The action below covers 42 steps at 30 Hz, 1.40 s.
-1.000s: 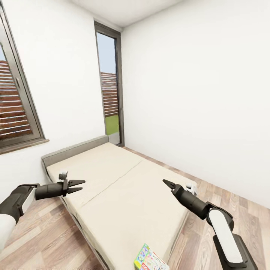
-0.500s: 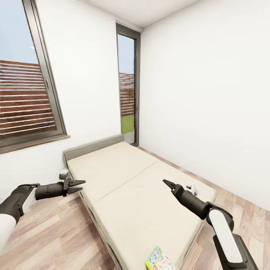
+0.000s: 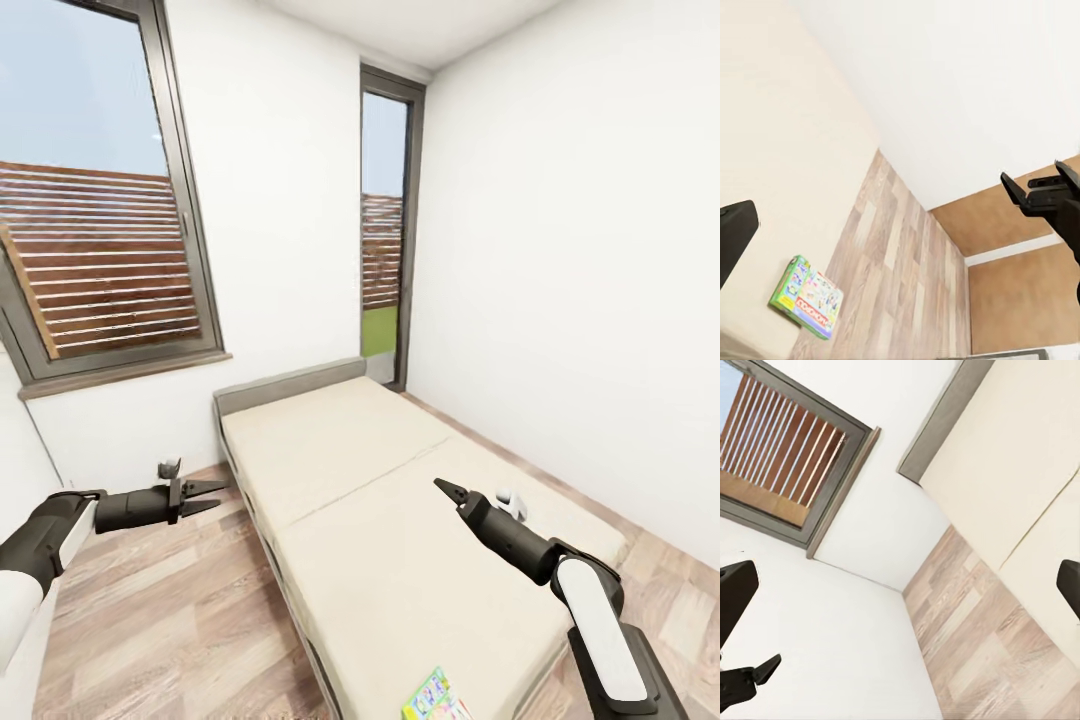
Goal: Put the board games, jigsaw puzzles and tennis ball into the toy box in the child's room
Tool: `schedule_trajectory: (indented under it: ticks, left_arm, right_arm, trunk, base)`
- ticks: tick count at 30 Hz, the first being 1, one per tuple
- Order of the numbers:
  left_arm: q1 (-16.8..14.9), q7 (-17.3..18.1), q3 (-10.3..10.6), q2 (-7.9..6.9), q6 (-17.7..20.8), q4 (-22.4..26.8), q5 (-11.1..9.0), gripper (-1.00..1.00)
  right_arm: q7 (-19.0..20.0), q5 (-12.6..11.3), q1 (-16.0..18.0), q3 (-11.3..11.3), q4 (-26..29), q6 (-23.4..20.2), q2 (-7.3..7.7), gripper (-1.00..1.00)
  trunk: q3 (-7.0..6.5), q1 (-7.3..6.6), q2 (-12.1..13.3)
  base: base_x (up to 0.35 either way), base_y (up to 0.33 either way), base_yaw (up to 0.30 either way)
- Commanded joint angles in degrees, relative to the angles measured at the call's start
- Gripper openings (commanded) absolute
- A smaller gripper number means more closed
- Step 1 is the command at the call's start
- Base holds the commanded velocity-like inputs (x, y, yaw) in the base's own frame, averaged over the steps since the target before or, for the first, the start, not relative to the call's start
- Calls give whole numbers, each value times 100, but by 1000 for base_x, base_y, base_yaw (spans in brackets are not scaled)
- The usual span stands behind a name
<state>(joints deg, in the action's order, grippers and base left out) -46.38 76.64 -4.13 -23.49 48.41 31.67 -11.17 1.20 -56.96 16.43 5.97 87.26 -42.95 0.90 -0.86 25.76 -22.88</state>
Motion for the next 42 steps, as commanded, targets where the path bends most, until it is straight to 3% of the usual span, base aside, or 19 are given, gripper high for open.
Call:
schedule_trajectory:
  ticks: [1, 11, 31, 42]
  left_arm:
    - [-3, 9, 0, 2, 55, -3, -12, 100]
    - [-3, 9, 0, 1, 55, -3, -12, 100]
    - [-3, 9, 0, 1, 55, -3, -12, 100]
    - [-3, 9, 1, 3, 55, -3, -13, 100]
  right_arm:
    - [14, 1, 1, 9, 2, -30, 3, 100]
    - [18, 1, 1, 9, 5, -31, 6, 100]
    - [18, 1, 1, 9, 5, -36, 7, 100]
    - [19, 1, 1, 9, 2, -38, 7, 100]
  trunk:
    - [2, 2, -4]
    - [2, 2, -4]
    - [2, 2, -4]
    - [2, 2, -4]
  base:
    - [0, -83, 278]
    - [0, -146, 217]
    - [-29, -103, 41]
    - [-5, -16, 230]
